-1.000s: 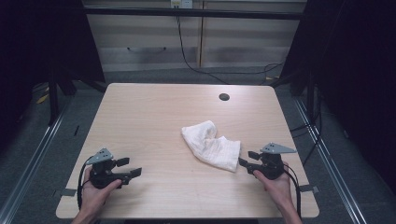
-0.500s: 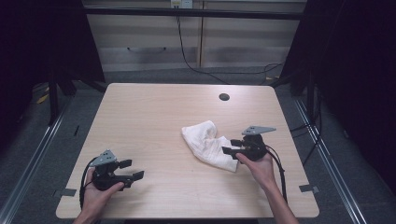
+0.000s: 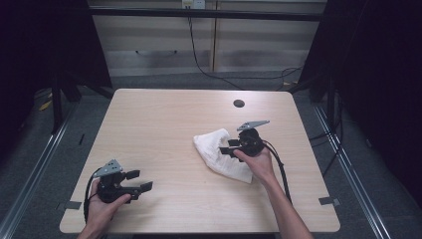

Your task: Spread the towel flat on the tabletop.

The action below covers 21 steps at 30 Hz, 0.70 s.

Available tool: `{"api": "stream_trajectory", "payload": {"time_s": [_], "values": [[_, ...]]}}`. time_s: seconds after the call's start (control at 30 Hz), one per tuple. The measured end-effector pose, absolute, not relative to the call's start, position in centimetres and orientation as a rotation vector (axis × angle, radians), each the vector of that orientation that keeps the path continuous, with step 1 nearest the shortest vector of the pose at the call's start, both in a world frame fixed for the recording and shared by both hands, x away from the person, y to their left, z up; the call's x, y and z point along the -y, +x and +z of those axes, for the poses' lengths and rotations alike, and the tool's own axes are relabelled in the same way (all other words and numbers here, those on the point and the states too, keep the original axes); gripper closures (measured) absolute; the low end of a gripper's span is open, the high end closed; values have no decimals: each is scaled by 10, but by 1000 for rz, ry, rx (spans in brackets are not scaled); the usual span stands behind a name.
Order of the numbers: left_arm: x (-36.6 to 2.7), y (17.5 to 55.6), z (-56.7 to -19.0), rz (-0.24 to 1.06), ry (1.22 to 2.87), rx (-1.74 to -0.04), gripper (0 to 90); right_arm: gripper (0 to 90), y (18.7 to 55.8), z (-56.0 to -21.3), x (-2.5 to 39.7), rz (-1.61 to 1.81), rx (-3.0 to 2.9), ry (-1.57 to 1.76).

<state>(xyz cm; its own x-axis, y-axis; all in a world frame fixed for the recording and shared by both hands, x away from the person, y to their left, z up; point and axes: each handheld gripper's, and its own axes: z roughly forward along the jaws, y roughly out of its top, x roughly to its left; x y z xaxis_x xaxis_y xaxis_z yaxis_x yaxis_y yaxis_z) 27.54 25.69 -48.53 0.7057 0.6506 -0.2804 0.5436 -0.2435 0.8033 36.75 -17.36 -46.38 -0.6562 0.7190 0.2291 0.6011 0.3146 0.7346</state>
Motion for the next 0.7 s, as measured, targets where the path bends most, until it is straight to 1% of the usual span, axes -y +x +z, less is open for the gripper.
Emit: {"api": "stream_trajectory", "payload": {"time_s": [0.13,0.17,0.2,0.23,0.27,0.33,0.43,0.5,0.53,0.7], "values": [[-257,275,-485,135,1915,-926,230,388,371,-471,169,1220,-2446,1248],[-257,275,-485,138,1916,-925,228,419,373,-477,166,1192,-2464,1244],[-257,275,-485,138,1916,-925,227,419,373,-477,166,1192,-2464,1244],[-257,275,-485,140,1917,-923,227,483,373,-482,163,1167,-2483,1238],[-257,275,-485,141,1917,-923,227,483,373,-482,163,1167,-2483,1238],[-258,276,-485,140,1920,-922,224,587,372,-488,160,1158,-2501,1231],[-258,276,-485,142,1920,-923,222,685,370,-496,156,1140,-2516,1234],[-258,276,-485,141,1919,-922,222,733,369,-500,155,1161,-2505,1241],[-258,276,-485,145,1922,-923,223,786,369,-500,155,1165,-2502,1250],[-258,276,-485,142,1912,-939,211,822,366,-500,151,1166,-2520,1213]]}}
